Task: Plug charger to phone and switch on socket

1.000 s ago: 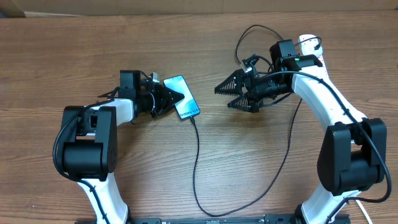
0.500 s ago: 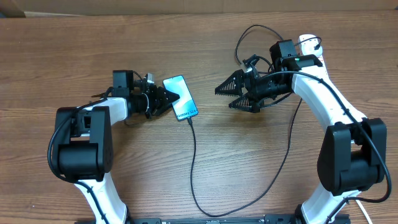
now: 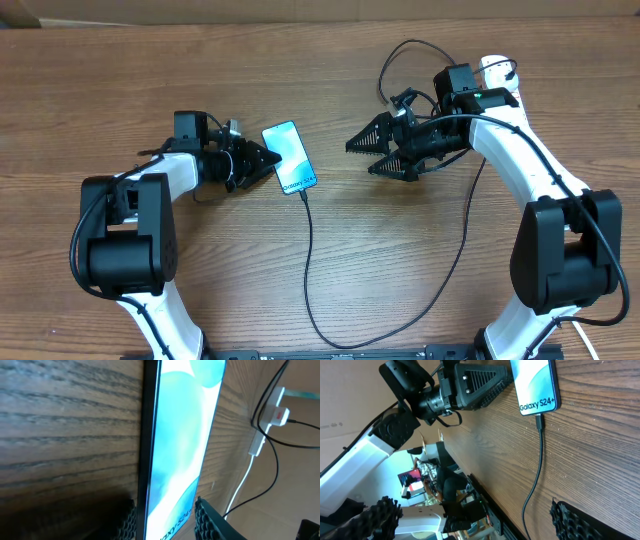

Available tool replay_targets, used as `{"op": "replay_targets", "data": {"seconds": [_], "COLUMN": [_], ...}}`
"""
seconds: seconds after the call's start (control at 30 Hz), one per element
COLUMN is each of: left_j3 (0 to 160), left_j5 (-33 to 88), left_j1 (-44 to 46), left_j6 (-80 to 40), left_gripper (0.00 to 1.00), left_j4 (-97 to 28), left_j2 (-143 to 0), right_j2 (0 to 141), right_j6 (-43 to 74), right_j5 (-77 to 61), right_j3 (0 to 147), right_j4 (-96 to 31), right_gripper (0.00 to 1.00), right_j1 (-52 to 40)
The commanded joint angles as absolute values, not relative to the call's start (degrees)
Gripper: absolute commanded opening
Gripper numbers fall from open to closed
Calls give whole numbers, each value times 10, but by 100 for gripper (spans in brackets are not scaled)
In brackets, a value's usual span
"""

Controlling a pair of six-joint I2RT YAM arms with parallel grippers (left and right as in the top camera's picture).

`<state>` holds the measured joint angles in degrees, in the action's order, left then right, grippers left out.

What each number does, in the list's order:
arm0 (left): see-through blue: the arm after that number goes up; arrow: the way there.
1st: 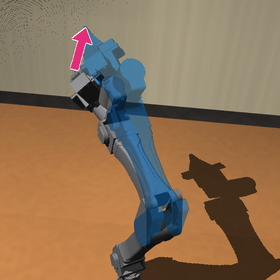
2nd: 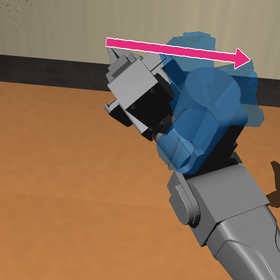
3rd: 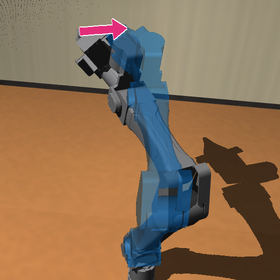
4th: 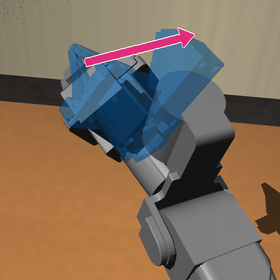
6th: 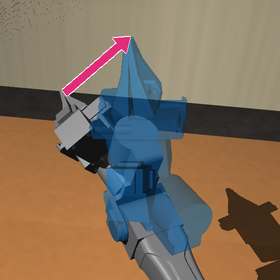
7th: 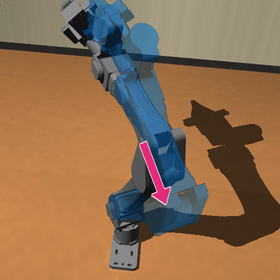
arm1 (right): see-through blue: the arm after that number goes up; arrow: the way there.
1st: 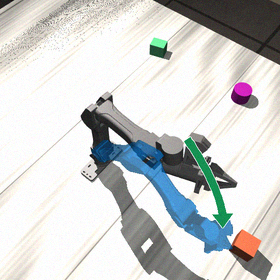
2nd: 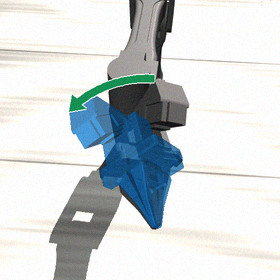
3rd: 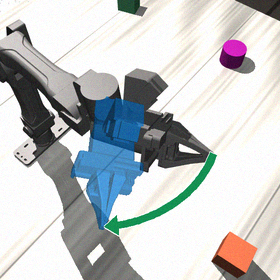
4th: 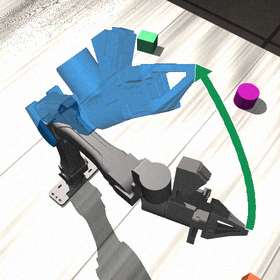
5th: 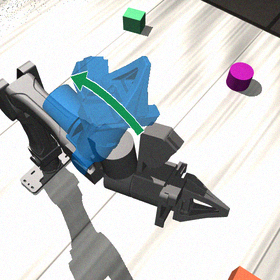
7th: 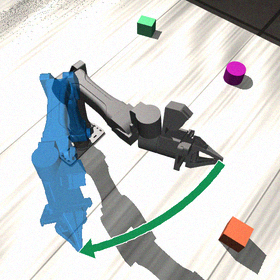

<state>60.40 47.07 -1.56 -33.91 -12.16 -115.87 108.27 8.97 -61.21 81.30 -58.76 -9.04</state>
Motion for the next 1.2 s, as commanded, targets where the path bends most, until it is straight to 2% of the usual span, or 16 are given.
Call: {"op": "replay_targets", "data": {"seconds": [0.0, 0.27, 0.57, 0.63, 0.67, 0.7, 0.9, 0.97, 1.17], "left_j3": [607, 675, 716, 716, 716, 716, 716, 716, 714], "left_j5": [359, 316, 135, 91, 70, 53, 6, 6, 26], "left_j1": [-23, -24, -24, -24, -24, -24, -24, -23, -23], "left_j6": [-316, -255, -248, -248, -248, -248, -248, -248, -249], "left_gripper": [37, 32, 28, 34, 43, 100, 99, 99, 99], "left_j4": [-164, -299, -441, -460, -468, -473, -500, -510, -557], "left_j2": [-1174, -1123, -923, -867, -839, -818, -732, -727, -734], "right_j2": [1067, 1067, 1067, 1067, 1067, 1067, 1067, 1067, 1067], "right_j6": [86, 113, 135, 134, 132, 130, 131, 131, 136], "right_j5": [-605, -531, -440, -409, -389, -370, -252, -208, -139], "right_j3": [815, 815, 819, 835, 848, 864, 1003, 1052, 1184], "right_j4": [-588, -594, -613, -637, -652, -669, -767, -789, -839], "right_gripper": [97, 98, 95, 94, 93, 93, 97, 100, 100], "right_j1": [-89, -89, -89, -89, -89, -89, -89, -89, -52]}}
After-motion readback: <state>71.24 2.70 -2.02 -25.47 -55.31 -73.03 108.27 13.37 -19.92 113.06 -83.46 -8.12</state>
